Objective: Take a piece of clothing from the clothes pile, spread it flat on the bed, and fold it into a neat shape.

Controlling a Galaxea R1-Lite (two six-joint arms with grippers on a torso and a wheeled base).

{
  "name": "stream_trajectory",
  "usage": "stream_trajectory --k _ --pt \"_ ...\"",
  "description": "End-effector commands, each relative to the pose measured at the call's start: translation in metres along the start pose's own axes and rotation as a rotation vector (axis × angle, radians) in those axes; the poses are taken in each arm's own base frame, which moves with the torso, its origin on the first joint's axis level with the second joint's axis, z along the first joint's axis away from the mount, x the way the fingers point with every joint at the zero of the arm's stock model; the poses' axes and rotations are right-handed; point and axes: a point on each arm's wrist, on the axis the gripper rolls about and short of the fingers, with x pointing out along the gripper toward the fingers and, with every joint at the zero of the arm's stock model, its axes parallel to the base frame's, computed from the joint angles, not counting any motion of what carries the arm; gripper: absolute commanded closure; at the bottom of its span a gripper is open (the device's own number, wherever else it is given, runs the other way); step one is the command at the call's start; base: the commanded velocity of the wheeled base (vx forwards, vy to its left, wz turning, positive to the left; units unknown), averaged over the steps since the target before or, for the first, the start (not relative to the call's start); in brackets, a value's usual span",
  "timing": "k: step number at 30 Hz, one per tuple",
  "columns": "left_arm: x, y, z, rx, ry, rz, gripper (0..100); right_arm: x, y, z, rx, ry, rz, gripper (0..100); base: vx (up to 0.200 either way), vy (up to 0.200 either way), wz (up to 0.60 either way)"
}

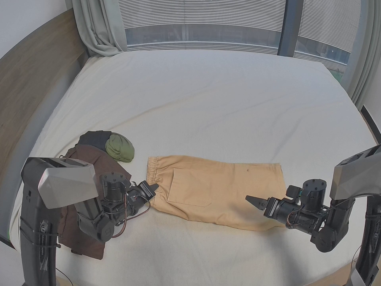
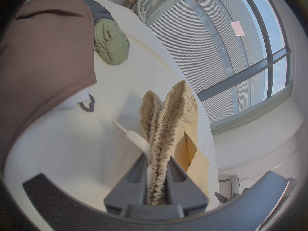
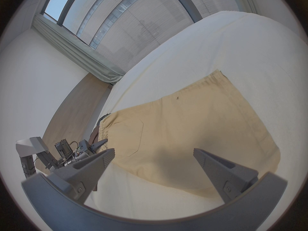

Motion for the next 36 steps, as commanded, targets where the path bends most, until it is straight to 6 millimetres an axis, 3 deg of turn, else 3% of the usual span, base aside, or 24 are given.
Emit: stream_trajectory --k 1,9,25,36 --pt "-0.01 -0.002 0.011 -0.005 -0.023 0.007 100 0.0 0.0 -0.002 0.002 0.009 -0.003 0 0.0 0.0 0.0" --pt "-0.029 -0.002 0.028 -0.016 -0.056 0.018 100 0.0 0.001 -0.003 -0.001 0.01 0.001 0 0.0 0.0 0.0" --pt "-0.079 0.018 0.053 0.005 -0.085 0.09 100 0.001 0.011 -0.011 -0.015 0.037 0.026 0 0.0 0.0 0.0" --pt "-0.094 0.034 0.059 0.012 -0.095 0.115 100 0.001 0.014 -0.014 -0.018 0.047 0.035 0 0.0 0.0 0.0"
